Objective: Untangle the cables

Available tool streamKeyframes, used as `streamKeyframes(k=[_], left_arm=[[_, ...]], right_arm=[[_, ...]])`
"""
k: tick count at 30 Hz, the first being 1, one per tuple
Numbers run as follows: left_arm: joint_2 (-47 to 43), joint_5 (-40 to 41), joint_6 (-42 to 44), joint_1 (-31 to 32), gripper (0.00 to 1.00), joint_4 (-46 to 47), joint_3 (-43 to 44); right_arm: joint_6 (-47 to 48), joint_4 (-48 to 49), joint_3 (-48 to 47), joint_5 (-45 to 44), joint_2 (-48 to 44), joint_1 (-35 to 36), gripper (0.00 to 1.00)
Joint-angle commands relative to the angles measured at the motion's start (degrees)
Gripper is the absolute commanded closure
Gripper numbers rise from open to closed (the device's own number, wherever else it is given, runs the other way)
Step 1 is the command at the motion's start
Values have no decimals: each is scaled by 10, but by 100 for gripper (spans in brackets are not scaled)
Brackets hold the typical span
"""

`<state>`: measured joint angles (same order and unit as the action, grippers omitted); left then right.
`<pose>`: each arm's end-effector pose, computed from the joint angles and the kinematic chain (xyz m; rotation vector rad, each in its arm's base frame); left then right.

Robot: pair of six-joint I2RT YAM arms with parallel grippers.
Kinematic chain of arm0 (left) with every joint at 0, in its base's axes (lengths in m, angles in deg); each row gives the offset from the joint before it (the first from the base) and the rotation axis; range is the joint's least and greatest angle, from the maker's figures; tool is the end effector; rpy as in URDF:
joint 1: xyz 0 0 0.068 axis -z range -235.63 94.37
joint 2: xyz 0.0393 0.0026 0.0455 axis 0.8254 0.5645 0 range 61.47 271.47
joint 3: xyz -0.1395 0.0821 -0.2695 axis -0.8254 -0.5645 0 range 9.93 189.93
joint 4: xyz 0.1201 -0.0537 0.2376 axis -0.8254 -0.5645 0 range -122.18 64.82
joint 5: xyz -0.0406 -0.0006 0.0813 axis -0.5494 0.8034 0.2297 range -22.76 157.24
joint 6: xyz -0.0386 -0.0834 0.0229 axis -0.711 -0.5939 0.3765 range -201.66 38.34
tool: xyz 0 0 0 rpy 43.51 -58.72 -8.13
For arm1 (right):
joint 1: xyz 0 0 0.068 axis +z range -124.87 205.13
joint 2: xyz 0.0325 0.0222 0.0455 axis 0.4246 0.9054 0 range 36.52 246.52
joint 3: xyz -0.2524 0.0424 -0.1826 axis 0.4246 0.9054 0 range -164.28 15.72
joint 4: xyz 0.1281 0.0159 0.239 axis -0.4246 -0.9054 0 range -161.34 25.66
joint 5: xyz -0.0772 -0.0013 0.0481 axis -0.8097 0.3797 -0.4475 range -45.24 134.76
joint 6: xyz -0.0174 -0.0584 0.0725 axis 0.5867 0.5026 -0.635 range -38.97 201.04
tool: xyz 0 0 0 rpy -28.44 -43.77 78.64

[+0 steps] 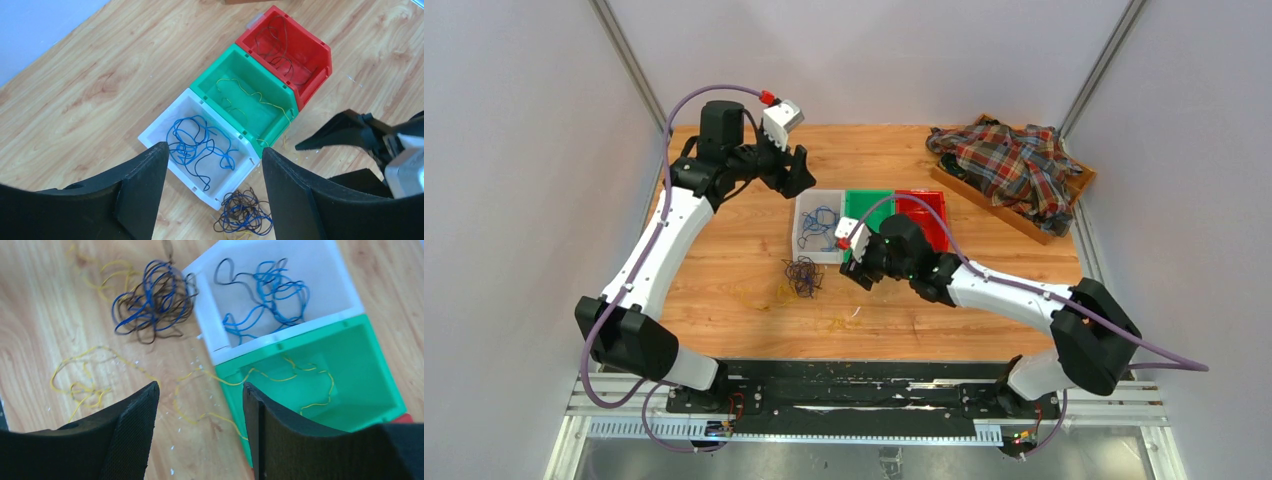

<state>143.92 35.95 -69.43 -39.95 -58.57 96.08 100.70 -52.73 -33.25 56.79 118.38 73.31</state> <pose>0.3335 -0.1398 0.4211 0.8119 1.8947 -0.6052 0.2340 0.2883 0.2714 -1.2148 1.5522 0.5319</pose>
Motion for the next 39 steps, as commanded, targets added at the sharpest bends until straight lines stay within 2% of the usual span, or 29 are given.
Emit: streamKeyframes(k=[1,10,13,21,30,39], left_arm=[[-12,-18,4,-13,28,-15,18],[-25,-21,23,-19,27,-45,28],[-26,-20,27,-21,27,-49,29],[-30,-19,27,-22,27,-41,22],[-39,-19,34,-22,28,-38,9],[-38,-23,32,-22,28,-39,8]], right_arm=[[77,-34,-1,4,16,32,39],[89,-47,-36,-35,105,44,48],[88,-39,-39,-66,127,46,55],[55,7,-44,-145,125,44,98],[3,24,-61,-155,121,-12,99],[-28,29,-146,-204,201,-54,99]])
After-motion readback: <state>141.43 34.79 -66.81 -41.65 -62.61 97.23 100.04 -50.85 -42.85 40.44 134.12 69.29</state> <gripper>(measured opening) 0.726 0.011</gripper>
